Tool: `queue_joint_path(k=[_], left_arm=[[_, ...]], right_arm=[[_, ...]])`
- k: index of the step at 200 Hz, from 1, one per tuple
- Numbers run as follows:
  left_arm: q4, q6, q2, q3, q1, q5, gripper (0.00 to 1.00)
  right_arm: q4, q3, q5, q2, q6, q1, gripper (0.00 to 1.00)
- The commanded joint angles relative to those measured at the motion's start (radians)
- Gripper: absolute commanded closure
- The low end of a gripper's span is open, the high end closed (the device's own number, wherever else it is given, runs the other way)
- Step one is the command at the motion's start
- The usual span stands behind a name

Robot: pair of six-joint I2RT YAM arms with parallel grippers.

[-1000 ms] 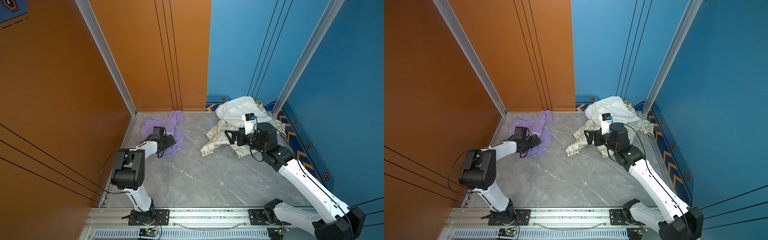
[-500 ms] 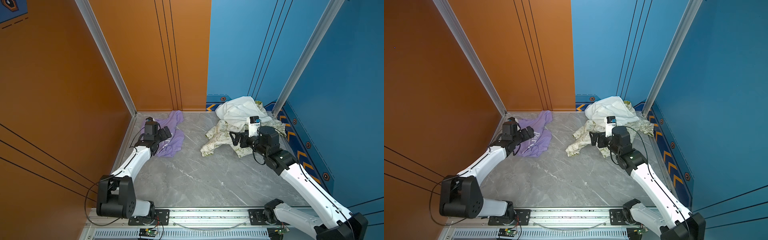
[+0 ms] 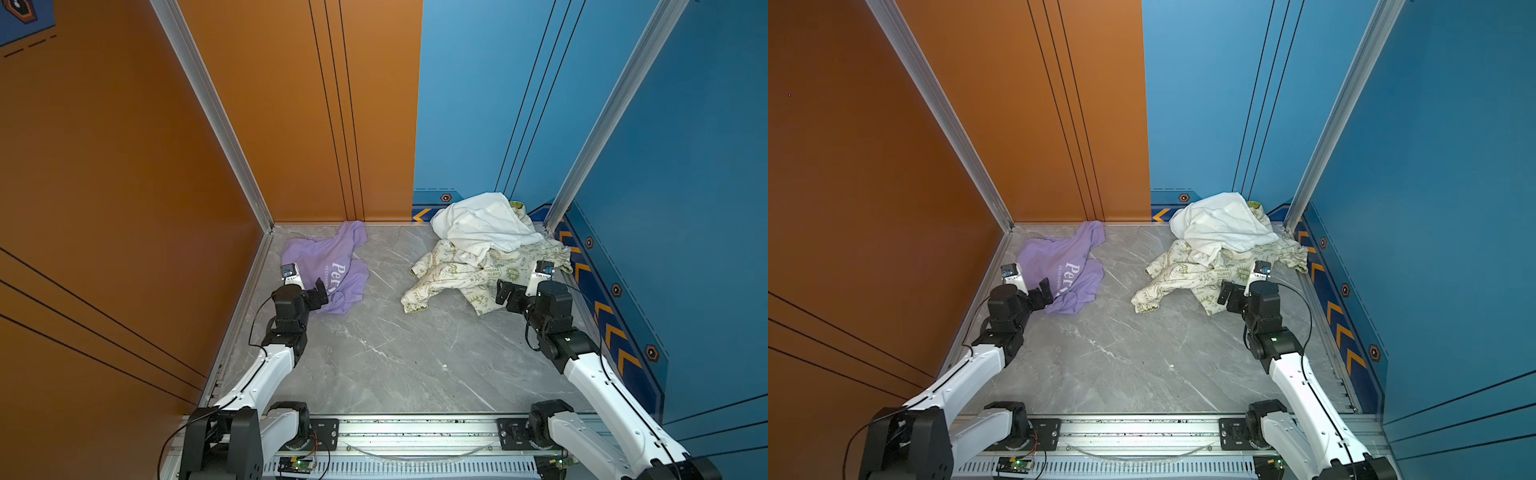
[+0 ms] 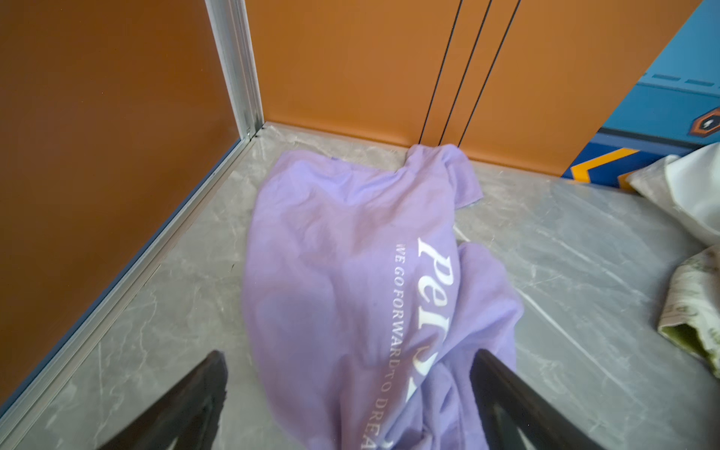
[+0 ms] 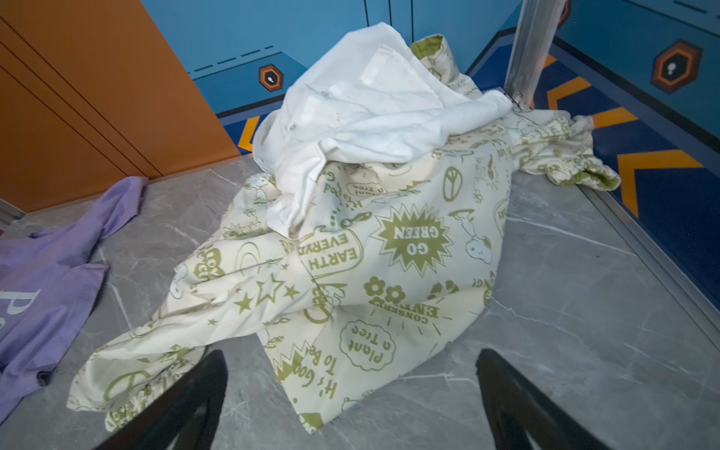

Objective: Pick out a specific cloth from the pile

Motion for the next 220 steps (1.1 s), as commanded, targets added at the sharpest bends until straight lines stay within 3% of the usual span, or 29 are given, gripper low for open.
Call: queue_joint_path(k=[1, 108, 136, 158, 202, 220], left_arm=[[0.233, 0.032, 0.061, -0.065, 0.007, -0.081, 0.02], [0.747, 0.121, 0.471, -0.152, -0.006, -0.083, 0.02], [0.735, 0.126, 0.464, -0.152, -0.011, -0.08, 0.02], [0.732, 0.137, 0.467, -0.147, -0.014, -0.068, 0.02], [0.698, 0.156, 0.469, -0.127, -0.017, -0.03, 0.02], [0.674, 0.169, 0.467, -0.115, -0.019, 0.003, 0.02]], right_arm=[[0.157, -0.06, 0.033, 0.017, 0.001, -0.042, 0.0], [0.723, -0.264, 0.096, 0.307, -0.198, -0.1, 0.0], [0.895, -0.282, 0.034, 0.432, -0.216, -0.097, 0.0], [0.883, -0.252, 0.01, 0.466, -0.259, -0.094, 0.0], [1.216, -0.317, 0.005, 0.676, -0.261, -0.097, 0.0], [1.085, -0.28, 0.006, 0.64, -0.262, -0.1, 0.0]])
